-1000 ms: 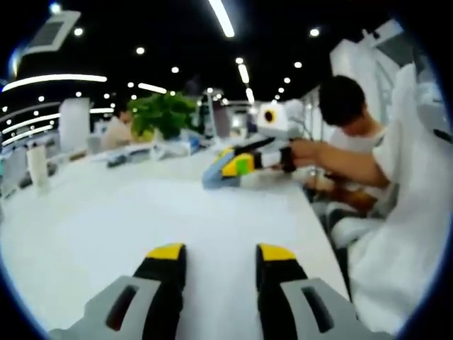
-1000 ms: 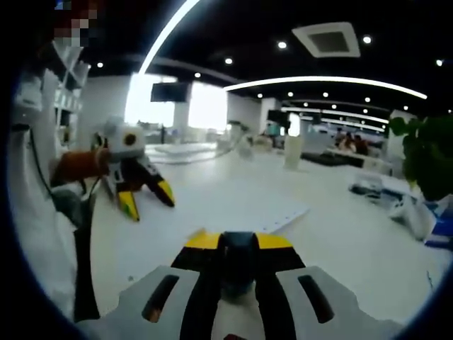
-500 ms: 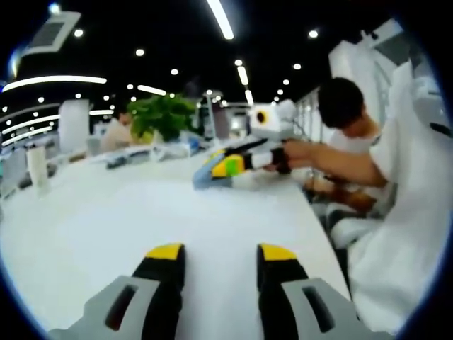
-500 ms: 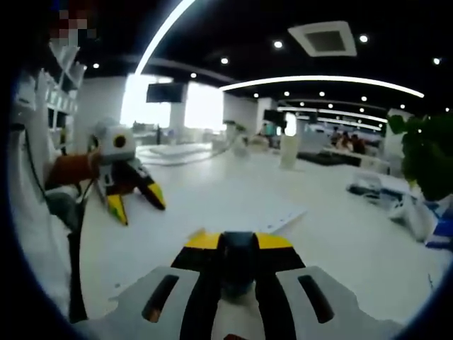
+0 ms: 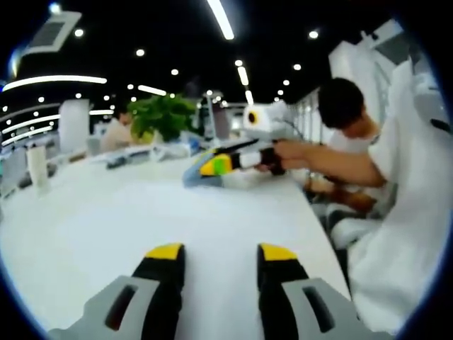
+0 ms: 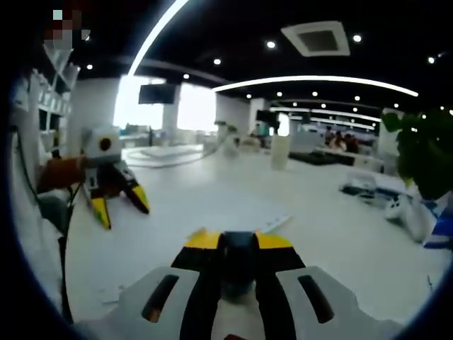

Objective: Pick up the paper insert the paper into the punch align the paper edges press the punch to punch holes

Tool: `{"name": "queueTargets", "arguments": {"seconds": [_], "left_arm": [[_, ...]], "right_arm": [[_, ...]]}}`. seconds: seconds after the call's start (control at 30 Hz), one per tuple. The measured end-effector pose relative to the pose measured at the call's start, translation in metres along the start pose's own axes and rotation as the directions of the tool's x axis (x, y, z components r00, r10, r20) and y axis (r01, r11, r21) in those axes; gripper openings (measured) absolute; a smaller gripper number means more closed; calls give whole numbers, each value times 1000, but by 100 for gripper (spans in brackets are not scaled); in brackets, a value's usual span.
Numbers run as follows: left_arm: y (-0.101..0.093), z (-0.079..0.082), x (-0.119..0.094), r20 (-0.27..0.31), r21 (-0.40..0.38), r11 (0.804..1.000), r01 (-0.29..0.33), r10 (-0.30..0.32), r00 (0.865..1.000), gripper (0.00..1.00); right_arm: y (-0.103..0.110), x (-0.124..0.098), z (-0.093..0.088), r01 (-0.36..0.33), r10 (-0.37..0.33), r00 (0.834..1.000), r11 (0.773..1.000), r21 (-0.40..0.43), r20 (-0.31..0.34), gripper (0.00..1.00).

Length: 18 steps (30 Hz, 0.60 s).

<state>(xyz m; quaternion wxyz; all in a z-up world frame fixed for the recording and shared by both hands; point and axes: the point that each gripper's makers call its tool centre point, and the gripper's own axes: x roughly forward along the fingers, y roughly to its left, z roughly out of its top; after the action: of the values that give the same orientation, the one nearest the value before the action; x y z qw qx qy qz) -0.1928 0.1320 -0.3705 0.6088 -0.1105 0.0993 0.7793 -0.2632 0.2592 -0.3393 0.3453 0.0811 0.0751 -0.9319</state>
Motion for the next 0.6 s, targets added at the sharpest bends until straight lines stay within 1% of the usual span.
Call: {"name": "queueTargets", "arguments": {"seconds": [0.2, 0.4, 0.6], "left_arm": [[0, 0, 0, 1, 2, 1000, 0, 0, 1000, 42], [0, 0, -1, 1, 3, 1000, -2, 2, 1000, 42], [0, 0, 0, 1, 2, 1000, -2, 2, 1000, 42]], "right_arm": [[-4, 3, 0, 11, -11, 1000, 1000, 0, 2, 19], [-14, 4, 0, 54, -54, 999, 998, -10, 3, 19], [-20, 5, 0, 75, -75, 997, 997, -7, 9, 19]]}}
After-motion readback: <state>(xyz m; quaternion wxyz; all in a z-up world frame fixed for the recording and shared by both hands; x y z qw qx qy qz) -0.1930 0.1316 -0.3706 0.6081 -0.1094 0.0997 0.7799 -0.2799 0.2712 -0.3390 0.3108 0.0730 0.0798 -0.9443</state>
